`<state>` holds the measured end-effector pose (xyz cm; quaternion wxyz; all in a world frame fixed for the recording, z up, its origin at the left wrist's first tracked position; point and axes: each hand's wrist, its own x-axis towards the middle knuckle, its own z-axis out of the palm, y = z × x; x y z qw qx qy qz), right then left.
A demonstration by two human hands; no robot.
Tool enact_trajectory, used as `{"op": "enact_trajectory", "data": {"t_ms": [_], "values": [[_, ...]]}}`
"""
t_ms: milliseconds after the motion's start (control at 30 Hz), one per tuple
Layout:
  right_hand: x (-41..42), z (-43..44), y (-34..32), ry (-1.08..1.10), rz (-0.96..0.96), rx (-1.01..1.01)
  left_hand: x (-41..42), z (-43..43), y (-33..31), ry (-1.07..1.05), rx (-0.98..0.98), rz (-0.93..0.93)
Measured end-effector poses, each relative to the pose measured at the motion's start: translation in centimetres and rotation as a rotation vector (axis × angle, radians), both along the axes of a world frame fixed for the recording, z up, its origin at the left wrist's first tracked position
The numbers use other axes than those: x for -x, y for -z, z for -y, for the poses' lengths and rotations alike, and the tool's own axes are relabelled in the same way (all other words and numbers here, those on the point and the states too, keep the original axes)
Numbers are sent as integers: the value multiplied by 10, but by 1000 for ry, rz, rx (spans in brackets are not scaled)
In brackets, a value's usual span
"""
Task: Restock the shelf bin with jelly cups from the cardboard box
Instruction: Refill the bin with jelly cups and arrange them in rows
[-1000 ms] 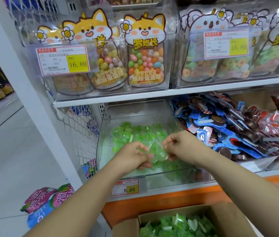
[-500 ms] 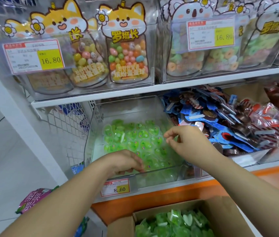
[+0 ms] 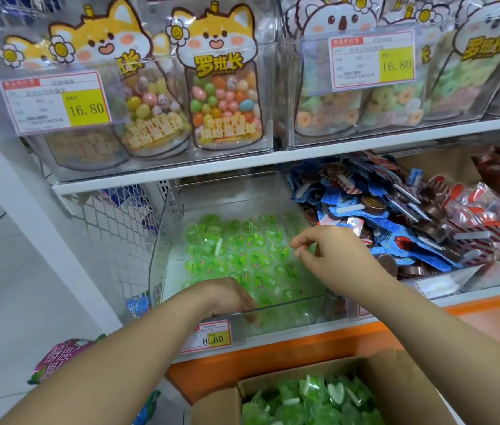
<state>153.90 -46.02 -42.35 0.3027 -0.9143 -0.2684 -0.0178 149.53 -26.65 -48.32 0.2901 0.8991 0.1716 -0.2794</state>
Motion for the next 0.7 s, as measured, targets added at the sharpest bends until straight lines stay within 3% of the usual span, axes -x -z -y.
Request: {"op": "enact_trajectory", "data": {"t_ms": [133,267,400,700], "values": [[0,0,1,-1,-1,11,-4,-2,-4,108,-115,136],[0,1,1,-3,-1,7,-7,-8,-13,198,-364,457],[0,1,2,-11,9,8,-4,-2,-4,426,-550,399],[-1,2,4,-20,-3,-27,-12,-9,7,461,-527,382]]}}
